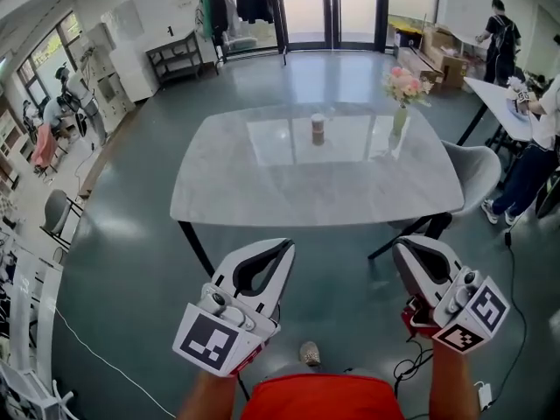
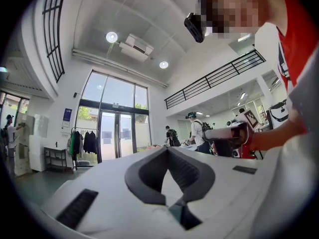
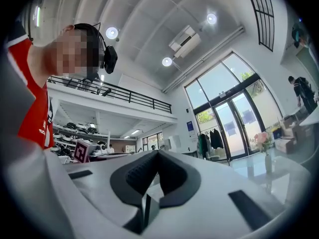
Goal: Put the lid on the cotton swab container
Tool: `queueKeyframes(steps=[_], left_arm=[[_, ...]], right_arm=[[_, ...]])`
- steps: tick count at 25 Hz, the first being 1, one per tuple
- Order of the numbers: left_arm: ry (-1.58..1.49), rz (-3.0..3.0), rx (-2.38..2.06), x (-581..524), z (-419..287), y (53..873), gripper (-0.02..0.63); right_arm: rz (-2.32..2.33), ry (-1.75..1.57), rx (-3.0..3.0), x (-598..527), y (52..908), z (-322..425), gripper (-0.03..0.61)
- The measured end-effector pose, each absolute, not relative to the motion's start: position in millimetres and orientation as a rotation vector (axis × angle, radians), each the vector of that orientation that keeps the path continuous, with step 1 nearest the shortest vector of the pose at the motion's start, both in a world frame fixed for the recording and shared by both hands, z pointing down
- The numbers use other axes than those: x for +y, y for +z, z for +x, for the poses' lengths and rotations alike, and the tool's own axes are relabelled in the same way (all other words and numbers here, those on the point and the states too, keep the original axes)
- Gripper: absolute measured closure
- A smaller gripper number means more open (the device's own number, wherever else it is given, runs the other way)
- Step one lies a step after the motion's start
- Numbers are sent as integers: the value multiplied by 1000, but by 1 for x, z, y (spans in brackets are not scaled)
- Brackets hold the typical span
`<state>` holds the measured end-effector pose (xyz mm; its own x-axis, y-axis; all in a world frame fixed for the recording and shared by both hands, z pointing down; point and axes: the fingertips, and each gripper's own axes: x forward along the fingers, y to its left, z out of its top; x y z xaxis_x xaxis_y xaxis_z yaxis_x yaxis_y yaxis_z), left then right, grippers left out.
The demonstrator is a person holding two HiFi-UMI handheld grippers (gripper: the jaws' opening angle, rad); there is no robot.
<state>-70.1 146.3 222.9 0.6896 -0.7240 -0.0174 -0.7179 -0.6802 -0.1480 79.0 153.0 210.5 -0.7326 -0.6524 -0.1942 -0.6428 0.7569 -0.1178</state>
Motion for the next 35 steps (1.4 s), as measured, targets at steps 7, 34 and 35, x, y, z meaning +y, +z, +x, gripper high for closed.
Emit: queueKeyframes(steps=[7,34,35], left_arm=[[23,-2730,1164,76,-85,219,591],[-202,-2666,1383,-268,-81,274,591],[-237,-2679,1381,-277,-81,279,591]], right_arm=[[-1048,-50,2742,92,213,67,571],[-953,-83,2899,-274,263,92,571],[-952,-83,2907,-285,265,91,571]])
